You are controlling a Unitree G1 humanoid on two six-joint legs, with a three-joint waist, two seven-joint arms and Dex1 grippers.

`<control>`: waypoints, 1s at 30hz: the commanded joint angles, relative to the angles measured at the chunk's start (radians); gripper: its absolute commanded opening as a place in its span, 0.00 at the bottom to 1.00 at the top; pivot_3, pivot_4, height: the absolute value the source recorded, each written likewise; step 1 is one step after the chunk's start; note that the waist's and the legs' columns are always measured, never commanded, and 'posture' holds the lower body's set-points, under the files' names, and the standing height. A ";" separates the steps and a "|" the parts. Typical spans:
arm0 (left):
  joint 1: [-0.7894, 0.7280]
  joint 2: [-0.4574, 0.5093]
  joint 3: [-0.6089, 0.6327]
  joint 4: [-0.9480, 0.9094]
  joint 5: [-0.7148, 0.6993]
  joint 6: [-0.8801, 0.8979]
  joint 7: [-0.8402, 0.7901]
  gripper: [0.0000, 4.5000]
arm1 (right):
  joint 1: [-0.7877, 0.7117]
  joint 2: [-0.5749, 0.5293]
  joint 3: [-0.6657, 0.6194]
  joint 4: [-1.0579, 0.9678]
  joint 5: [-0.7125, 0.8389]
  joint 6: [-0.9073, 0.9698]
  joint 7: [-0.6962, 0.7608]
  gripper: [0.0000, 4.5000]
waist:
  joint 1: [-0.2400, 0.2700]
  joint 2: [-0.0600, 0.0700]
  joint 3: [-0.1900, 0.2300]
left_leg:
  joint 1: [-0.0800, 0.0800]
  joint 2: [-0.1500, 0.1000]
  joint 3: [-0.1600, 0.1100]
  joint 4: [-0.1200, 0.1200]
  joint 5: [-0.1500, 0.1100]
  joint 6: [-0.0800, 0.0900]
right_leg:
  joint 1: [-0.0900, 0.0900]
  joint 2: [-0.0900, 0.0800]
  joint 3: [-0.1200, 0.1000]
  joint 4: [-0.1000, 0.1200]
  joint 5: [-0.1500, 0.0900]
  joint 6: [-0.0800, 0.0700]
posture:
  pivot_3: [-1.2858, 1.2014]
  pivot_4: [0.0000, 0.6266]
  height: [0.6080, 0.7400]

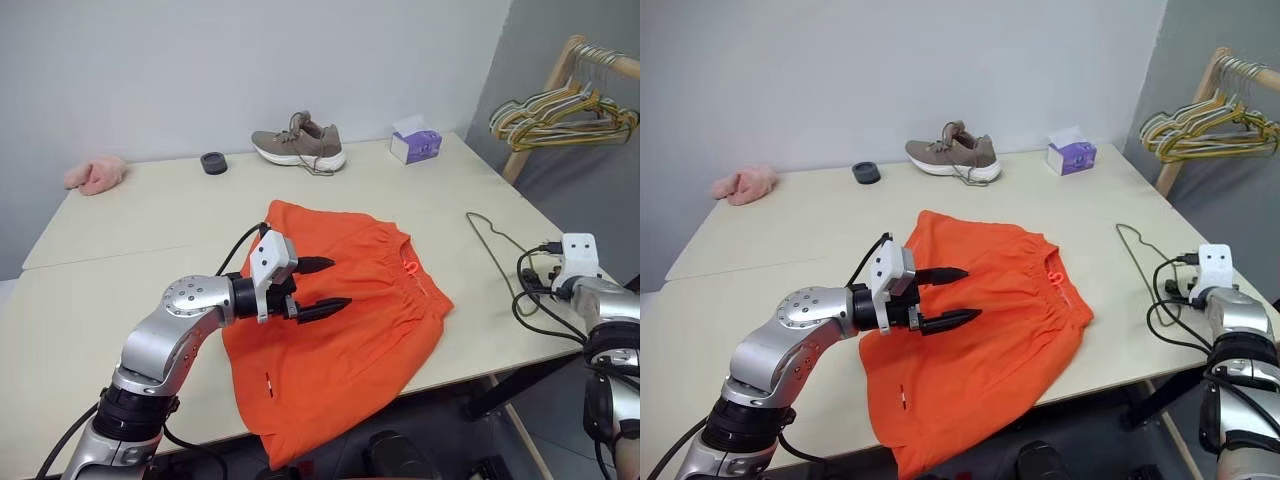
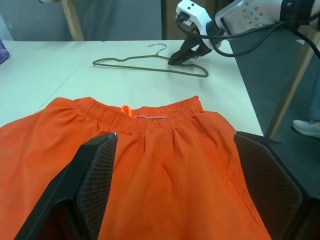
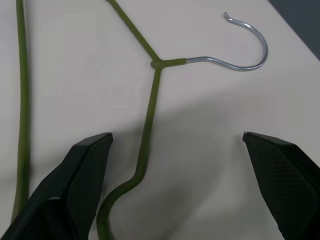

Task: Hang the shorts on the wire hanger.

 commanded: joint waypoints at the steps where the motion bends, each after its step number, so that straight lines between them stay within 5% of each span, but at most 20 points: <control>1: -0.006 0.003 0.012 -0.012 -0.010 -0.014 -0.006 0.88 | -0.029 0.006 0.039 0.067 -0.007 0.050 0.083 0.91 | -0.003 0.000 0.000 | 0.000 0.000 0.000 0.000 0.000 0.000 | 0.000 0.000 0.000 0.000 0.000 0.000 | 0.43 0.05 1.00; 13: 0.030 0.003 0.015 0.007 0.005 -0.055 -0.009 0.88 | -0.042 0.052 0.106 0.164 -0.047 0.035 0.069 0.00 | -0.001 -0.019 -0.012 | 0.002 0.001 -0.002 0.001 0.000 0.000 | 0.004 0.000 -0.001 -0.001 0.000 0.000 | 0.43 0.05 1.00; 21: 0.034 0.002 0.019 0.013 0.003 -0.044 0.005 0.88 | -0.048 0.028 0.099 0.104 -0.055 -0.066 0.040 0.00 | 0.005 -0.021 -0.014 | 0.002 0.001 -0.002 0.001 0.000 0.000 | 0.005 0.000 -0.002 -0.003 0.001 0.000 | 0.44 0.06 1.00; 27: 0.000 -0.012 0.034 0.080 0.049 -0.051 0.079 0.88 | 0.003 -0.020 0.121 -0.207 -0.069 -0.213 0.094 0.00 | 0.006 0.000 0.000 | -0.001 -0.001 0.000 0.000 0.000 0.000 | 0.000 -0.001 0.001 -0.002 0.001 0.002 | 0.43 0.06 1.00; 30: -0.037 -0.029 0.052 0.136 0.081 -0.076 0.131 0.99 | 0.076 -0.035 0.139 -0.403 -0.097 -0.252 0.101 0.00 | 0.013 0.003 0.002 | -0.004 -0.001 -0.001 0.000 0.000 0.000 | -0.005 -0.001 0.001 0.000 0.001 0.002 | 0.43 0.06 1.00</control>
